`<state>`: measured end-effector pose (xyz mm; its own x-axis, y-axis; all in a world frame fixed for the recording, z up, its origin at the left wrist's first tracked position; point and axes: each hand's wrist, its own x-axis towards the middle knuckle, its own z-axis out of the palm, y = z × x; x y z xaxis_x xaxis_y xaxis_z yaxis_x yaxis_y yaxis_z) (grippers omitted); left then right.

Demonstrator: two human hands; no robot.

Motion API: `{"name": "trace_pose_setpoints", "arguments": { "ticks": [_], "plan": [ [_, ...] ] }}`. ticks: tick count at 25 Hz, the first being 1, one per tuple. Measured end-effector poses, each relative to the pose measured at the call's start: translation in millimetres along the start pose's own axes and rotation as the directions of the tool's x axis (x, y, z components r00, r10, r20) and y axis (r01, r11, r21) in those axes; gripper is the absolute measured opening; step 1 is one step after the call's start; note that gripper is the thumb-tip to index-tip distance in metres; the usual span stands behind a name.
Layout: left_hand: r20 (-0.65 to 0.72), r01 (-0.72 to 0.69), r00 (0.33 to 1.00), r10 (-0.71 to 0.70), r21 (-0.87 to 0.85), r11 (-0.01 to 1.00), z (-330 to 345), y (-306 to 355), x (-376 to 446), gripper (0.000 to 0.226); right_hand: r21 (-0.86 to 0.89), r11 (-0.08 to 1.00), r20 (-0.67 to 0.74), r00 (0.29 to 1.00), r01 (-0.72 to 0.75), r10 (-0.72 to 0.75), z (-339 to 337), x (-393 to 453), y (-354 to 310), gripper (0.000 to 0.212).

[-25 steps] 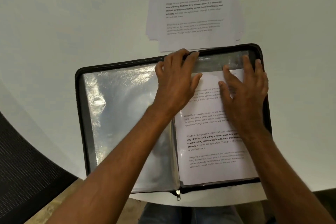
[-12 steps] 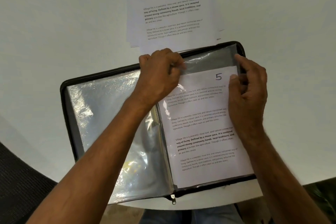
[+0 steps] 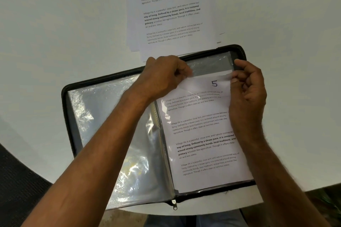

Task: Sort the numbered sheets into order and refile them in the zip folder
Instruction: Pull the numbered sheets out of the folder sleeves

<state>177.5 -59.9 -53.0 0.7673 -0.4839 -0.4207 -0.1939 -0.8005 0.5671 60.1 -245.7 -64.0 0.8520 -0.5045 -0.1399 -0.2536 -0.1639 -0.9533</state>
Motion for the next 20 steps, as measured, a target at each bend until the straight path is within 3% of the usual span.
{"name": "trace_pose_setpoints", "arguments": {
  "ticks": [10, 14, 17, 20],
  "plan": [
    [-0.021, -0.040, 0.999, 0.043, 0.106, 0.994, 14, 7, 2, 0.015, 0.051, 0.998, 0.038, 0.998, -0.046, 0.044, -4, 2, 0, 0.033],
    [-0.228, -0.007, 0.974, 0.009, 0.010, 1.000, 11, 3, 4, 0.004, -0.023, 0.997, 0.106, 0.991, -0.077, 0.079, -13, 0, 4, 0.031],
    [-0.419, -0.016, 0.907, -0.032, -0.111, 0.994, 3, 2, 7, 0.006, -0.062, 0.991, 0.148, 0.981, -0.116, 0.124, -19, -4, 9, 0.035],
    [-0.511, -0.039, 0.856, -0.083, -0.223, 0.974, -11, 2, 18, 0.008, -0.100, 0.984, 0.165, 0.973, -0.144, 0.160, -23, -7, 14, 0.037]
  ]
}}
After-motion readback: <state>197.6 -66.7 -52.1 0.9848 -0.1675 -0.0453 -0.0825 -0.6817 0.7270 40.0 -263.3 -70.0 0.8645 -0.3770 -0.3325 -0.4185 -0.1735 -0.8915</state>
